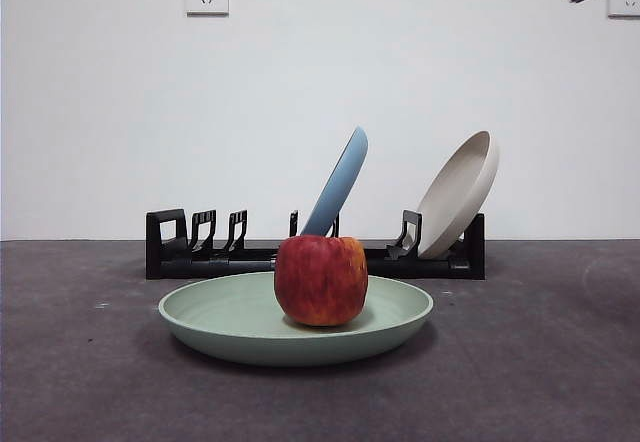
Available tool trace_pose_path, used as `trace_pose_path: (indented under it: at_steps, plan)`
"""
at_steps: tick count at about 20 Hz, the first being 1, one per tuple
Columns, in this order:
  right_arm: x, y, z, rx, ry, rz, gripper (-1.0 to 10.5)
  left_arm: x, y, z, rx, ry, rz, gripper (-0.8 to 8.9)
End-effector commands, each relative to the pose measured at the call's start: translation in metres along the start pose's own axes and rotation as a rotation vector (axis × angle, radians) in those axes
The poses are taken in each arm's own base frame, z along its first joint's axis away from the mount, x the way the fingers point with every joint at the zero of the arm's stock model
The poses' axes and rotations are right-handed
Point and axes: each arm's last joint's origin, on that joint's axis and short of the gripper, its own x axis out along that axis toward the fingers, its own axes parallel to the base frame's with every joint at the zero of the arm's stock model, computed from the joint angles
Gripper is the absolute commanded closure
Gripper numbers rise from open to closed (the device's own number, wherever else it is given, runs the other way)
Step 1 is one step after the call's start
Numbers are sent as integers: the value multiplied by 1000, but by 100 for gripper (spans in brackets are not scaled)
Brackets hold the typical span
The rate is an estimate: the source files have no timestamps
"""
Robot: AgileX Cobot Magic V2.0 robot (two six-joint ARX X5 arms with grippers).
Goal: Take the green plate from the plate rack,put the plate on the table,take the apple from the table,put the apple in the plate
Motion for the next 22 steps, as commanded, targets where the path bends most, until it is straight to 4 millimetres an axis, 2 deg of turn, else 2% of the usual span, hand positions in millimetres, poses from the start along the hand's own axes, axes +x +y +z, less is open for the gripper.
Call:
trace_pose_path:
  at_steps: [1,13,17,22]
  plan:
    - [0,0,0,10,-1,2,946,1,0,-4,-7,10,3,816]
    - [0,0,0,8,0,1,946,1,0,-4,-7,10,3,816]
    - [0,0,-1,-127,0,0,946,1,0,-4,-7,10,3,816]
    - [-30,-13,-2,-105,-85,-104,946,1,0,-4,-7,10,3,816]
